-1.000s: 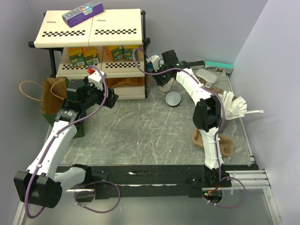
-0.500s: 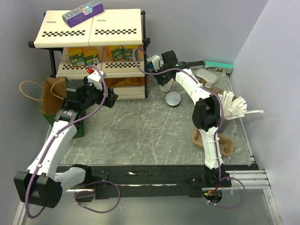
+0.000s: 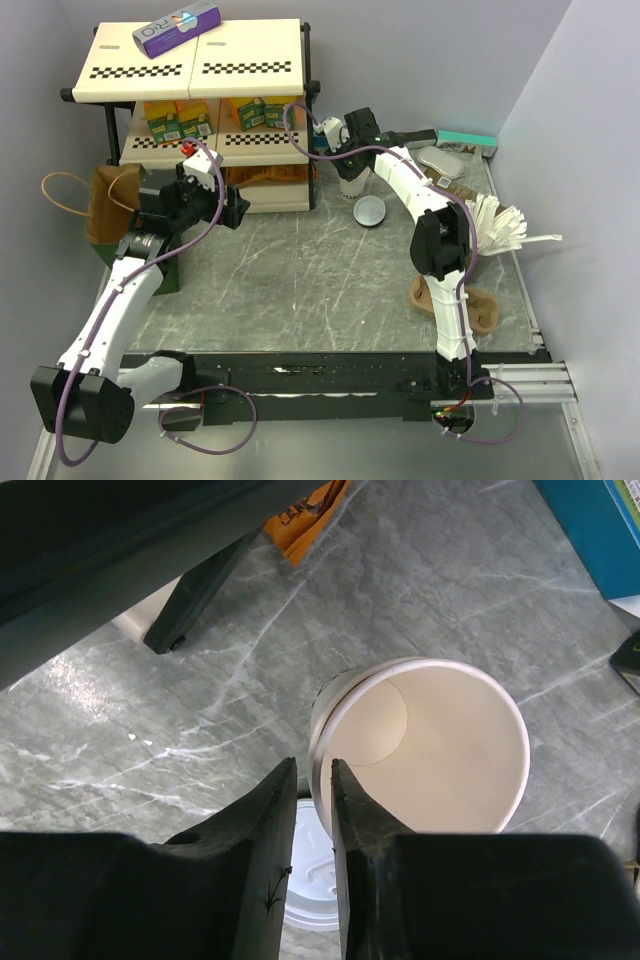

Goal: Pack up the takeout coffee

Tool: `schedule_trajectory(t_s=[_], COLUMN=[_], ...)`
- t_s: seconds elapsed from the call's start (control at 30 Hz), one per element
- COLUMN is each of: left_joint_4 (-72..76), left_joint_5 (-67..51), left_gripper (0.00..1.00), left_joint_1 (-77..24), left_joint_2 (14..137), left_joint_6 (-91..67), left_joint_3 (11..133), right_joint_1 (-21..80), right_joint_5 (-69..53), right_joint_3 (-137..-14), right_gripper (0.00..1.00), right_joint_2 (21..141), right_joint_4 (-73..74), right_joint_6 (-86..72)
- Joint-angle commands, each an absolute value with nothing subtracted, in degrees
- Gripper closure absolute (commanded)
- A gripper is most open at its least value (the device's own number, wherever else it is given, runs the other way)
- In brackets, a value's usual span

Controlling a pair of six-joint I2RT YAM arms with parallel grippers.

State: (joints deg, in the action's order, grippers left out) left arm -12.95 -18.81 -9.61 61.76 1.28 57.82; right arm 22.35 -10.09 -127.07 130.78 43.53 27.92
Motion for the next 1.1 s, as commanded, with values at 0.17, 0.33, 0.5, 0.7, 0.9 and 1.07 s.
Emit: schedule_trajectory(t_s=[0.17,0.33,0.5,0.7,0.9,1.07], left_joint_4=[-10.0,-9.9,-9.8,-9.5,-8.9,-8.9], left_joint_5=[-20.0,-19.9,-19.9,-19.9,-20.2,-20.3], left_gripper=[0.01,0.01,0.01,0.01,0.01,0.01], left_joint_1=[-9.1,-9.1,-9.1,-9.1,-9.0,-9.0], left_joint_2=[61.4,61.0,60.9,60.7,60.7,60.4], left_joint_6=[0.4,0.4,0.4,0.4,-1.9,-2.0], left_joint_3=[57.6,57.1,57.0,56.8,56.4,56.0], right_joint_1=[22.1,22.1,22.1,22.0,21.9,22.0], right_joint_5=[-8.8,-8.7,-8.3,-7.7,-7.5,-6.9], right_joint_3=[-128.1,-127.8,-128.0,-127.6,-127.4,-127.0], right_gripper=[0.75,0.77,0.79,0.83,0.99,1.0], right_joint_2=[131.7,131.7,131.6,130.6,130.3,128.8], right_joint_4=[42.7,42.9,42.7,42.4,42.6,42.1], right_joint_6=[27.7,28.0,28.2,28.8,28.9,29.0])
